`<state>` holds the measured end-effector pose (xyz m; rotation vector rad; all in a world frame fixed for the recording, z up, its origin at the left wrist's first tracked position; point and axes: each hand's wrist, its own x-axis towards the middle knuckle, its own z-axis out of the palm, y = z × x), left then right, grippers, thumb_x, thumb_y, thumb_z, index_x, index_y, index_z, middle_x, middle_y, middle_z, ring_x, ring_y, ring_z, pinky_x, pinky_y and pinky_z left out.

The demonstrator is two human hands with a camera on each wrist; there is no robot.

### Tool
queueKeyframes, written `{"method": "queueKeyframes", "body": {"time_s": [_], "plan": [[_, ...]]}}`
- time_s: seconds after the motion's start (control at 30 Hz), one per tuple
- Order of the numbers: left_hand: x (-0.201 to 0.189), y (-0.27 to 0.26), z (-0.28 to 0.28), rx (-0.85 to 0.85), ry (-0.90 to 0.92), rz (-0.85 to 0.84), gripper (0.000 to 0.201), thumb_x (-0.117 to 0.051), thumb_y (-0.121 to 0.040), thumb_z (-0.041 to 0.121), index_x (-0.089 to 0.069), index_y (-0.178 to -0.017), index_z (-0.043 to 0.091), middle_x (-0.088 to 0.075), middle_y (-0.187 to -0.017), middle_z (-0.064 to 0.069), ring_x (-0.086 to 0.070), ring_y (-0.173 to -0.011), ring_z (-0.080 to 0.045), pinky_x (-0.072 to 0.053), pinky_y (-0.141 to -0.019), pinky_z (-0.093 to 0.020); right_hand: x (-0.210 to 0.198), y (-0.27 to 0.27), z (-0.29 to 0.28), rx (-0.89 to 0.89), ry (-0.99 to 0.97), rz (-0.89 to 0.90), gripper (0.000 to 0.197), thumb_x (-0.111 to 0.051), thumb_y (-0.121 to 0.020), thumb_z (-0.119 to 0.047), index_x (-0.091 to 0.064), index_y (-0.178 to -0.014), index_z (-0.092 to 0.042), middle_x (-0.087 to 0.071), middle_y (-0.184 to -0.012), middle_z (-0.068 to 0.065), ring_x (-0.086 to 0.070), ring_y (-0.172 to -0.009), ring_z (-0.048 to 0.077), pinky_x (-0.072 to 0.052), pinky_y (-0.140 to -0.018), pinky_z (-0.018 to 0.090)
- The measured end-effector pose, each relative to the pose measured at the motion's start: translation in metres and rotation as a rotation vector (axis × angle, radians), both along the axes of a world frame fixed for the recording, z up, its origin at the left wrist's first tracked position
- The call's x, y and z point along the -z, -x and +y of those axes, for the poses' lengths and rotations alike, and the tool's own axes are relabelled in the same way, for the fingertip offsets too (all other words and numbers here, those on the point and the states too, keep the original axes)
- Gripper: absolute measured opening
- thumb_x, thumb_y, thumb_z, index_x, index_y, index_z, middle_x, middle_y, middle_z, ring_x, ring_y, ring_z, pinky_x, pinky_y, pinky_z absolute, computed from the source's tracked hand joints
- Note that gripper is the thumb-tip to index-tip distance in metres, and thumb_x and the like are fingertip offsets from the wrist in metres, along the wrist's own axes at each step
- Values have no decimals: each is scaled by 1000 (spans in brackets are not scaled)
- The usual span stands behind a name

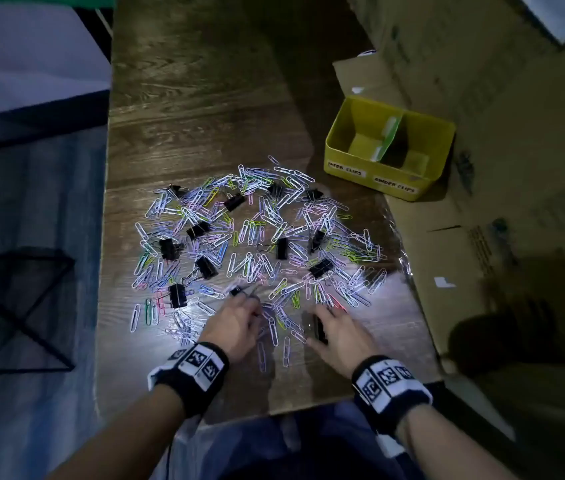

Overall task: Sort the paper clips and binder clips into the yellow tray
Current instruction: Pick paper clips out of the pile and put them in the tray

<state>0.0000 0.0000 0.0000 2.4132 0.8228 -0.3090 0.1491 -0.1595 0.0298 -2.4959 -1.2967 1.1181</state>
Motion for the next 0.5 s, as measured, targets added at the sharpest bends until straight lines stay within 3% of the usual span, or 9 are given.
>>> {"method": "queueKeyframes", "body": {"time_s": [0.1,0.17,0.33,0.43,0.5], "plan": [[-3,-1,8,-25,-66,-25,18,-51,-88,21,-59,-104,18,-54,-102,0,-56,-86,-19,-52,-68,-32,2,-3,4,22,-29,3,37,-58,-89,-26,-43,-122,-22,-58,-117,10,-60,-100,28,-52,-85,40],[-6,1,5,-15,-78,-26,20,-51,-88,20,-60,-105,17,-55,-101,-1,-56,-84,-19,-54,-67,-34,2,-5,4,24,-17,43,35,-58,-88,-18,-46,-121,-17,-58,-117,9,-60,-101,26,-51,-85,35],[-10,-11,-18,192,-207,-74,36,-62,-76,13,-59,-112,17,-57,-114,-7,-57,-99,-26,-53,-79,-38,-4,-30,-10,202,-59,48,40,-63,-83,-19,-49,-120,-19,-60,-104,7,-62,-91,23,-50,-78,26],[-11,-24,-32,189,-323,72,49,-67,-71,28,-52,-117,26,-50,-128,-10,-47,-116,-30,-47,-88,-46,-7,-64,-21,414,-82,-93,38,-66,-82,-20,-52,-117,-20,-59,-102,5,-61,-96,25,-49,-84,28],[-10,-34,-42,172,-336,145,50,-64,-73,31,-48,-120,23,-44,-134,-15,-40,-124,-34,-40,-95,-50,-3,-85,-29,515,-48,-129,41,-67,-81,-18,-53,-119,-18,-62,-108,9,-60,-98,26,-48,-88,30]]}}
